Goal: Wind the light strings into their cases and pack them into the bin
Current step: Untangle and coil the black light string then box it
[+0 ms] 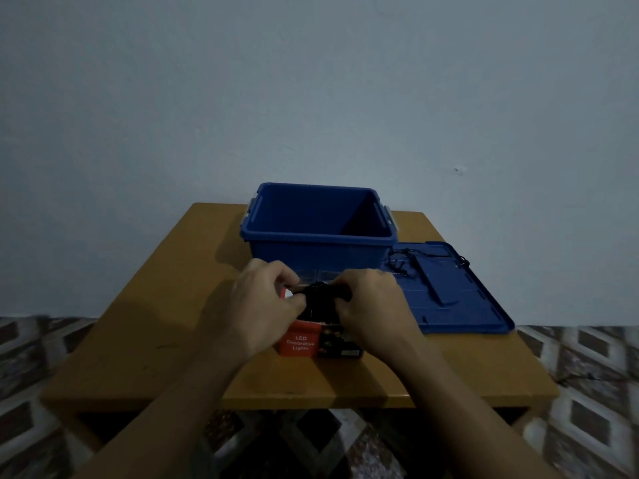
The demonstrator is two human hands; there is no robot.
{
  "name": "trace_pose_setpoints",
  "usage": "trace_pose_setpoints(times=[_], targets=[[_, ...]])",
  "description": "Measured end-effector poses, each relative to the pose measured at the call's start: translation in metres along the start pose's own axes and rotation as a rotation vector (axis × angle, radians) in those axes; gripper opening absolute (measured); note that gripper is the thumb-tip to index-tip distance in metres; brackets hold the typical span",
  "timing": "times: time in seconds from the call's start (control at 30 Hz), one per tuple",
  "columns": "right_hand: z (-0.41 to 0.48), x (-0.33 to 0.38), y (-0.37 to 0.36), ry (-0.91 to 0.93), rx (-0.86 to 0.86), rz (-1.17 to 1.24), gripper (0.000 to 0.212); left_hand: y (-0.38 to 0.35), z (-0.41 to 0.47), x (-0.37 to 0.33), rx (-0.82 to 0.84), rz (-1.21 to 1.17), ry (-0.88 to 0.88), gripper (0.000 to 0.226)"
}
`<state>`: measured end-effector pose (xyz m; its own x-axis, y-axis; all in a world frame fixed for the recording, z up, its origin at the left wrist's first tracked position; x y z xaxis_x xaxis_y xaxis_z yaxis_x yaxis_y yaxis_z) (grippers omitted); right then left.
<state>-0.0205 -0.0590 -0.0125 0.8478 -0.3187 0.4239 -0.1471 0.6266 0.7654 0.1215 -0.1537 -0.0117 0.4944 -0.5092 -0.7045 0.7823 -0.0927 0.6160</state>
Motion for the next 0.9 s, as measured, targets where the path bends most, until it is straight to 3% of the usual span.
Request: trace_pose_setpoints(times=[0.3, 0.53, 0.67, 0.73, 0.9], targets=[[-0.005, 0.010, -0.006, 0.034, 0.072, -0.015, 0.009, -0.003, -0.005, 0.006, -0.078, 0.056, -0.058, 0.008], [-0.008, 0.011, -0.011, 0.108, 0.196, -0.106, 0.024, -0.008, -0.007, 0.009, 0.091, 0.153, -0.119, 0.022], [-0.008, 0.011, -0.012, 0.115, 0.247, -0.124, 0.026, -0.003, -0.011, 0.003, 0.044, 0.089, -0.125, 0.006], [-0.008, 0.010, -0.010, 0.127, 0.237, -0.115, 0.027, -0.001, -0.012, 0.005, 0.008, 0.046, -0.119, 0.014], [-0.013, 0.011, 0.001, 0.129, 0.095, 0.010, 0.028, 0.003, -0.014, 0.008, -0.039, -0.063, -0.069, 0.008]])
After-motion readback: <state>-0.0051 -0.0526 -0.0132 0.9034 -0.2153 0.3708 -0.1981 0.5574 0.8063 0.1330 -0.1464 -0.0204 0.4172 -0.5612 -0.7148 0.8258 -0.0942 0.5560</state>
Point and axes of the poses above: each hand's wrist, its own z-axis towards the middle knuckle, its own y-axis out of the back of the hand, x = y × z, the point moved 5 cm from there along z, towards the middle knuckle, and after that the axes turned 13 degrees about -x, right-handed, at the moved point
